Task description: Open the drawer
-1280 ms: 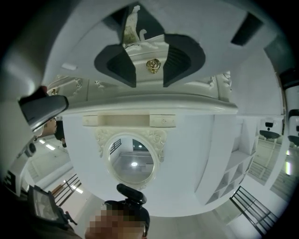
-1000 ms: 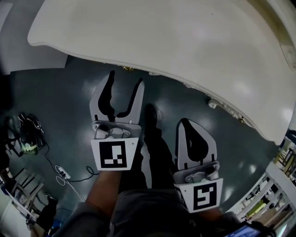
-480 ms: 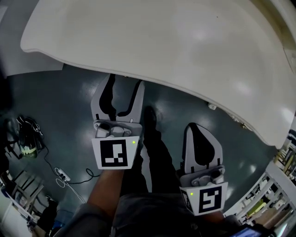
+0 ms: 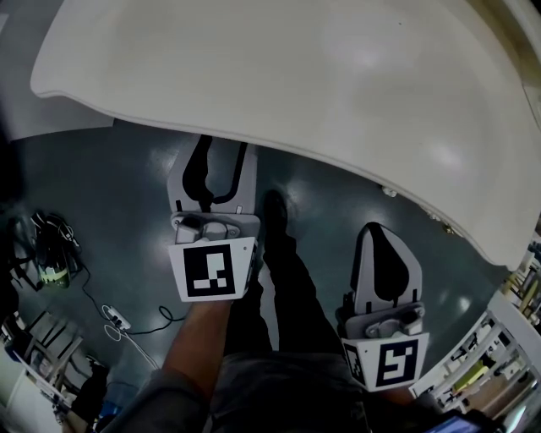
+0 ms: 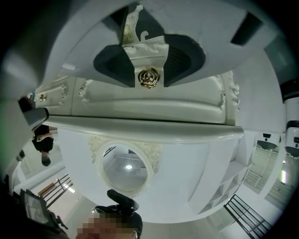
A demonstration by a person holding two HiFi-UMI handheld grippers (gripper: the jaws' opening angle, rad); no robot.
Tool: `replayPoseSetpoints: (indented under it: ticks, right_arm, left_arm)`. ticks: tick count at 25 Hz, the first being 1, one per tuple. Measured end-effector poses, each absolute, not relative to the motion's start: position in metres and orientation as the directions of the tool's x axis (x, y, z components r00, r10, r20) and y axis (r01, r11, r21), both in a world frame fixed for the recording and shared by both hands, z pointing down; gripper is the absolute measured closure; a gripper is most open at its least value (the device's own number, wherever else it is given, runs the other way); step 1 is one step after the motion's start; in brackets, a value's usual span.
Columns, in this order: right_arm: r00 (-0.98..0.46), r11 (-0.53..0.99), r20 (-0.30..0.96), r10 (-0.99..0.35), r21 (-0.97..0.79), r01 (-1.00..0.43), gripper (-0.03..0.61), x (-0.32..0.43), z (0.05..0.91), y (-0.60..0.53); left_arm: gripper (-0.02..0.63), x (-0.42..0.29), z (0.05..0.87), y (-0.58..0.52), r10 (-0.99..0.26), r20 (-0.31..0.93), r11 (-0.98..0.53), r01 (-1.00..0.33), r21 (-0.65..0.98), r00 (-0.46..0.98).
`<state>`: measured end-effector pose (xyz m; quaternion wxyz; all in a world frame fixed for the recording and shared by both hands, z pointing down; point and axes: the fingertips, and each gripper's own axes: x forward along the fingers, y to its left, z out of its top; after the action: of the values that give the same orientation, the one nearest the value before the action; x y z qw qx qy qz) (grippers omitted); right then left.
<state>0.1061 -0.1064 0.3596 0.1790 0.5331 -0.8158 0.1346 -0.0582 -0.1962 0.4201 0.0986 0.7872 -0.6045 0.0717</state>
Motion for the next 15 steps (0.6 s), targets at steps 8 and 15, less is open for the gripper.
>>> replayPoseSetpoints:
  ticks: [8,15]
  right_arm:
    - [-0.356,0.384,0.435,-0.827,-0.025,-0.923,0.565,0.1113,0.3594,-0.1081]
    - [-0.352,0.377,0.430,-0.831,-0.028,-0.926,0.565,0.1112,0.3579,-0.1067]
  left_arm:
    - [0.459,-0.0558,0.4225,-0.2008,-0.942,0.229,-0.235,-0.969,0.074,0.246]
    - [0.469,-0.0542,0.4204,-0.1998,-0.934,0.233,-0.261,-0.962,0.078,0.273]
